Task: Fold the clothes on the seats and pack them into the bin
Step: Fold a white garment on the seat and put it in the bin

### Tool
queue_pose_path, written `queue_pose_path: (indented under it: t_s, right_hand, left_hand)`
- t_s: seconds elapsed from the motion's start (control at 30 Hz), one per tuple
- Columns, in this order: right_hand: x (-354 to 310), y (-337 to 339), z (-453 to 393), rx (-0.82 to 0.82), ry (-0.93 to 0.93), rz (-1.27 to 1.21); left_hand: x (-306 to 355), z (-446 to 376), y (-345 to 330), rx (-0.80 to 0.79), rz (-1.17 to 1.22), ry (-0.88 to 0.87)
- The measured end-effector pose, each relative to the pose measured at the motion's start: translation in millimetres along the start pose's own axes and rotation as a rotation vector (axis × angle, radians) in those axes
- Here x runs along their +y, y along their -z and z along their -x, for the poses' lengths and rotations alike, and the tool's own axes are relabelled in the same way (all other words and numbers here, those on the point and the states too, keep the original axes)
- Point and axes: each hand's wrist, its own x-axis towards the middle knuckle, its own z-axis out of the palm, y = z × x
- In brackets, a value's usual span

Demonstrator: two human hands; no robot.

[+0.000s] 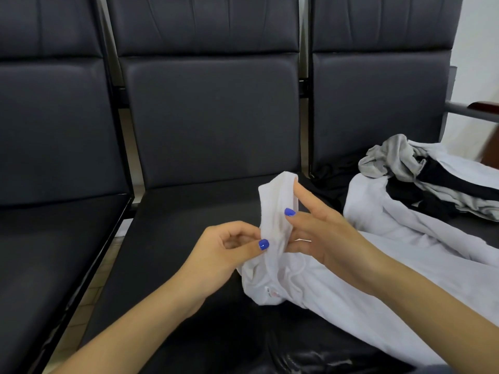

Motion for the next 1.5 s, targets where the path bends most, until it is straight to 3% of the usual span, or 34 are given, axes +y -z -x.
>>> queue_pose_path:
  t_s: [0.1,0.3,0.53,0.9,1.2,1.37,1.5]
  right_hand:
    - [-1,0,2,-0.044,0.002,0.057]
    - [0,-1,1,0.112,0.060,0.122]
    - [-5,-2,3,-0.030,0.124,0.205]
    - [-5,-8,6,-0.028,0.089,0.188]
    - [-14,1,6,0.336,0.275,0.059]
    - [-18,23,6,0.602,0.236,-0.146]
    - [-18,33,8,0.653,0.191,-0.186]
  left_hand:
    - [3,0,3,0.002,0.084,0.039]
    - [8,2,3,-0.022,0.347,0.105]
    - [13,4,6,-0.020,0.595,0.136]
    - [20,11,2,-0.113,0.375,0.125]
    - [14,6,12,-0.141,0.310,0.120]
    - [14,6,18,-0.196,0.289,0.148]
    - [11,4,23,-0.181,0.225,0.176]
